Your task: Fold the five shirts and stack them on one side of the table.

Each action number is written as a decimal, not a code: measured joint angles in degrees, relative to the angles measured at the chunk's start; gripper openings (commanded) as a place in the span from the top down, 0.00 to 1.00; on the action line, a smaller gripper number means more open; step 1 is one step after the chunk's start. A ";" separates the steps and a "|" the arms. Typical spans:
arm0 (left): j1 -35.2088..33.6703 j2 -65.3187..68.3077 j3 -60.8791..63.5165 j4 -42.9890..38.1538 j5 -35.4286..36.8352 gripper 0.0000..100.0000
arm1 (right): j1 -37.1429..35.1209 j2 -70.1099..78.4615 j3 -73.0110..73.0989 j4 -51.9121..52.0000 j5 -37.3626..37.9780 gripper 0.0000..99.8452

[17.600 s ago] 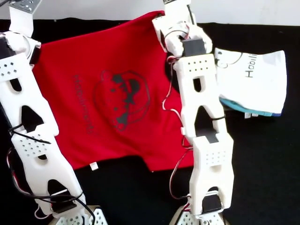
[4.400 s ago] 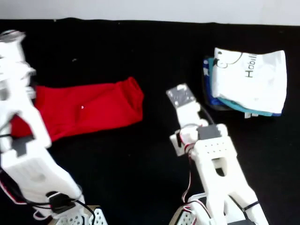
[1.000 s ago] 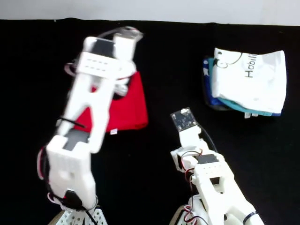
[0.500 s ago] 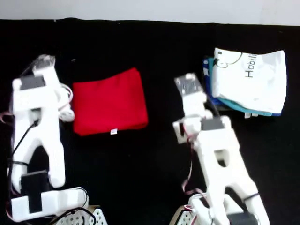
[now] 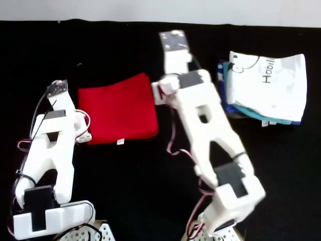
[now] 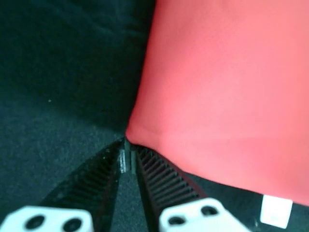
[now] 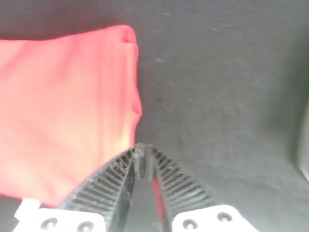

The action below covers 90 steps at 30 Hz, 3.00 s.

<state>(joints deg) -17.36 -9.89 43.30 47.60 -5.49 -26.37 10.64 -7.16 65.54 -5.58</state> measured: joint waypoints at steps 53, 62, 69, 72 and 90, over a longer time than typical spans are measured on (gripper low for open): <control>-18.29 -18.73 -8.53 21.98 -0.18 0.99 | 13.10 35.25 -72.00 34.99 6.77 0.99; -18.29 -18.73 -8.53 21.98 -0.18 0.99 | 26.46 14.42 -52.13 34.99 14.95 0.99; -18.29 -18.73 -8.53 21.98 -0.18 0.99 | 34.99 18.46 -44.84 28.13 18.73 0.99; -18.29 -18.73 -8.53 21.98 -0.18 0.99 | 36.31 23.65 -44.66 26.90 20.04 0.99; -18.29 -18.73 -8.53 21.98 -0.18 0.99 | 32.09 15.47 -63.74 34.99 23.74 0.99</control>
<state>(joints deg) -35.65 -28.62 34.77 69.58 -5.67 5.71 26.11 -70.90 100.53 18.15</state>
